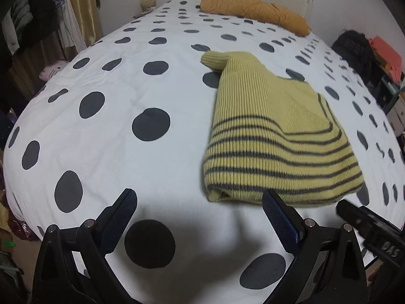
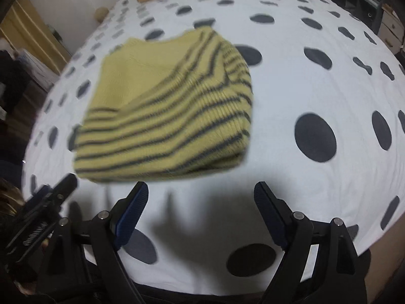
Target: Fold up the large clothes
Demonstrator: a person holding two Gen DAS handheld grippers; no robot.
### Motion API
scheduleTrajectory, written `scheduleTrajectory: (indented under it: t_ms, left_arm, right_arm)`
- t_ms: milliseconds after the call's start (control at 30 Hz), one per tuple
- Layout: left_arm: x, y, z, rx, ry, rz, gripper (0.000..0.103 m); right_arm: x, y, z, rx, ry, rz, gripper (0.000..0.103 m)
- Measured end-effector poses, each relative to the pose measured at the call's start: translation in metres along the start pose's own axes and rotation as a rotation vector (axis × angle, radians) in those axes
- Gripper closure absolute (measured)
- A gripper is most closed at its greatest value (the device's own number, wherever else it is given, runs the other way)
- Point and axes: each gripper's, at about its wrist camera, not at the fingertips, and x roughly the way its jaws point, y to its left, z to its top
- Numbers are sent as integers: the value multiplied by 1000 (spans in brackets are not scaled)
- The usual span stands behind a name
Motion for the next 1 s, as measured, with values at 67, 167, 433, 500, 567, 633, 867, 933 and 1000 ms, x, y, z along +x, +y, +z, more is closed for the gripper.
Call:
scheduleTrajectory:
  t_ms: [67, 167, 433, 500, 567, 633, 867, 933, 1000]
  left_arm:
    - [3, 2, 1, -1, -8, 6, 3]
    - [22, 1, -1, 15, 54, 25, 3]
    - [-9, -12, -12, 48, 11, 0, 3]
    - [-23, -16, -12, 55, -17, -9, 3]
    - [-37, -20, -12, 61, -41, -24, 3]
    - [-50, -23, -12, 67, -60, -31, 3]
    - [-63, -29, -14, 71, -79, -63, 2]
    - [-50, -26, -15, 74, -61, -60, 2]
    - [-31, -17, -15, 58, -39, -28, 2]
  right_arm:
    - [-9, 3, 3, -16, -75, 27, 17]
    - [18, 9, 13, -93, -26, -45, 17]
    - [26, 8, -2, -103, 89, -121, 17]
    - [8, 13, -9, -126, 74, -127, 17]
    - [-3, 13, -14, -123, 83, -139, 17]
    - [-14, 13, -19, -108, 81, -121, 17]
    - [-38, 17, -16, -154, -7, -199, 0]
    - [-38, 13, -11, -144, -39, -155, 0]
    - [-32, 2, -7, -106, -42, -90, 0]
